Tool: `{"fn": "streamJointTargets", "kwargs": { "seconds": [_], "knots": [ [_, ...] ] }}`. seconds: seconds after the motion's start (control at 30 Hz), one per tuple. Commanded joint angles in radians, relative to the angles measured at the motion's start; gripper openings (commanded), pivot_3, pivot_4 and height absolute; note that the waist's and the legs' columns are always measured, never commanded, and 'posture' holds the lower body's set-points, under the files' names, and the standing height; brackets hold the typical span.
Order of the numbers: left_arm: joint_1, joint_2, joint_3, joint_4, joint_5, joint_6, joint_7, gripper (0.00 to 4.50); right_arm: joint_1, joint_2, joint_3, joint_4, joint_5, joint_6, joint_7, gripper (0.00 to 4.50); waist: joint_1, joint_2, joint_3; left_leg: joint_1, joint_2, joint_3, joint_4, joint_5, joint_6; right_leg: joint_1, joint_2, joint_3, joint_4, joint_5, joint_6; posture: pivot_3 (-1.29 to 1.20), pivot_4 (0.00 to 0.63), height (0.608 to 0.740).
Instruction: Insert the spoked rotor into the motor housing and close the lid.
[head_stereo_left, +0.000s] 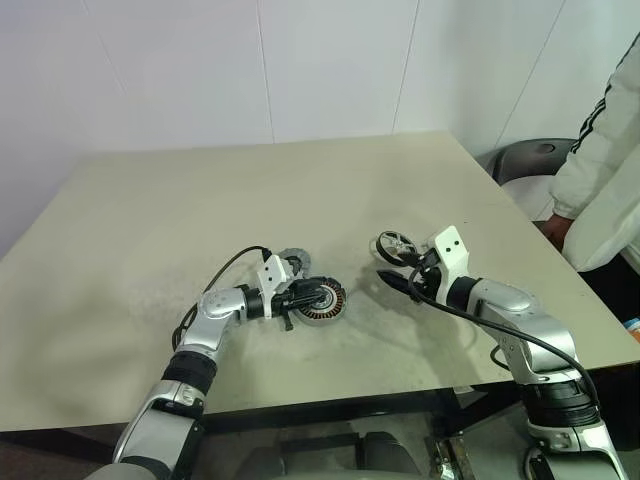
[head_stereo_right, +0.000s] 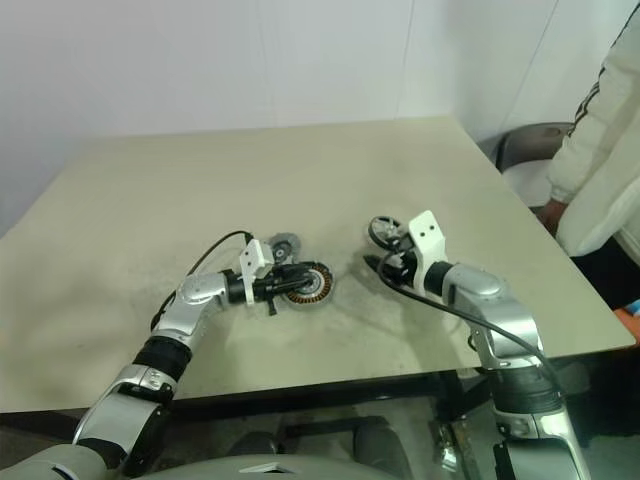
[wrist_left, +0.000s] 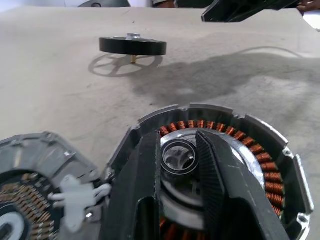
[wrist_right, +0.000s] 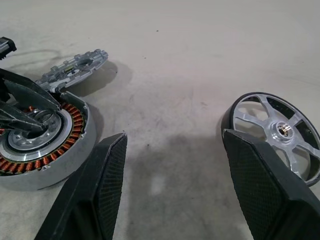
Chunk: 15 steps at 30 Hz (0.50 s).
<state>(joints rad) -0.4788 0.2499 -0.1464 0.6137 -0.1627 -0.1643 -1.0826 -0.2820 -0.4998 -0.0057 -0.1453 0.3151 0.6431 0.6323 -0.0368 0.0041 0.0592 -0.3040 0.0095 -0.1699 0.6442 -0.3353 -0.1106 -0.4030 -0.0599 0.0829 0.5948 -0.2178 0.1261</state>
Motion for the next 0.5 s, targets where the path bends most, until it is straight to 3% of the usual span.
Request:
{"fn": "streamJointTargets", "kwargs": {
  "seconds": [0.03, 0.33, 0.5],
  "knots": [
    [0.004, 0.01, -0.028, -0.021, 0.001, 0.04, -0.052, 0.73, -0.019, -0.005, 0.002, -0.032, -0.01, -0.023, -0.005, 3.21, -0.001, 0.0, 0.0, 0.0, 0.0, 0.0, 0.0, 0.0, 0.0, 0.0, 0.0, 0.0, 0.0, 0.0, 0.0, 0.0, 0.0, 0.74],
    [0.001, 0.035, -0.018, 0.023, 0.014, 0.037, -0.072, 0.73, -0.015, 0.002, 0.019, -0.025, -0.026, -0.032, -0.007, 3.21, -0.001, 0.0, 0.0, 0.0, 0.0, 0.0, 0.0, 0.0, 0.0, 0.0, 0.0, 0.0, 0.0, 0.0, 0.0, 0.0, 0.0, 0.74],
    [0.03, 0.042, -0.025, -0.106, 0.001, 0.104, -0.051, 0.73, -0.006, -0.004, 0.028, -0.026, -0.035, -0.04, -0.003, 3.21, -0.002, 0.0, 0.0, 0.0, 0.0, 0.0, 0.0, 0.0, 0.0, 0.0, 0.0, 0.0, 0.0, 0.0, 0.0, 0.0, 0.0, 0.74]
  ]
}}
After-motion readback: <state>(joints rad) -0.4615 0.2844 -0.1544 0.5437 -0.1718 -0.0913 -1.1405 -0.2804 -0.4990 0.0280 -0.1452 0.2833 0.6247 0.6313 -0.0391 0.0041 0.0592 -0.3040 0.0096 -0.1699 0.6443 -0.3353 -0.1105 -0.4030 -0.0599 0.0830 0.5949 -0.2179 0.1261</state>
